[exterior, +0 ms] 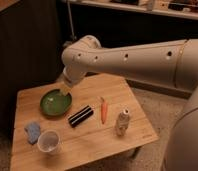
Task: Place the eraser in the ceramic cup
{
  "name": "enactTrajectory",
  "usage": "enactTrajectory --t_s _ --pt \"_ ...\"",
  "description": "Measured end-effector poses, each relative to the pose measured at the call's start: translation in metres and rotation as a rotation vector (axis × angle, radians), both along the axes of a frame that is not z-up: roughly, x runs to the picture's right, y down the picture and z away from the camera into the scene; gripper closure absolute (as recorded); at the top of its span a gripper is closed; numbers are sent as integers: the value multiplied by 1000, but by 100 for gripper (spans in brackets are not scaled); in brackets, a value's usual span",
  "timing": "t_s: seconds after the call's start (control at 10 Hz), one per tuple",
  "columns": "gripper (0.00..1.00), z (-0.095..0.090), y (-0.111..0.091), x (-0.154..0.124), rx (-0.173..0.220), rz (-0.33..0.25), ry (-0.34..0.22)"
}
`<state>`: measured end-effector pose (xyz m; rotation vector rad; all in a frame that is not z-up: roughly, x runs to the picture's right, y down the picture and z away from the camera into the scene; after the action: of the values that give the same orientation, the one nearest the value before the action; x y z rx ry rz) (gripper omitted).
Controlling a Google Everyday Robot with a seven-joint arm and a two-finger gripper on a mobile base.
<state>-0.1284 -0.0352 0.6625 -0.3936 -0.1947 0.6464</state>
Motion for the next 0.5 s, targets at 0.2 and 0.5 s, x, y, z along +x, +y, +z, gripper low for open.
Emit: enactTrajectory --t_s 0.2,0.5 --pt "35 0 -10 1 26 33 63" --pt "35 -2 -8 -6 61 -49 -47"
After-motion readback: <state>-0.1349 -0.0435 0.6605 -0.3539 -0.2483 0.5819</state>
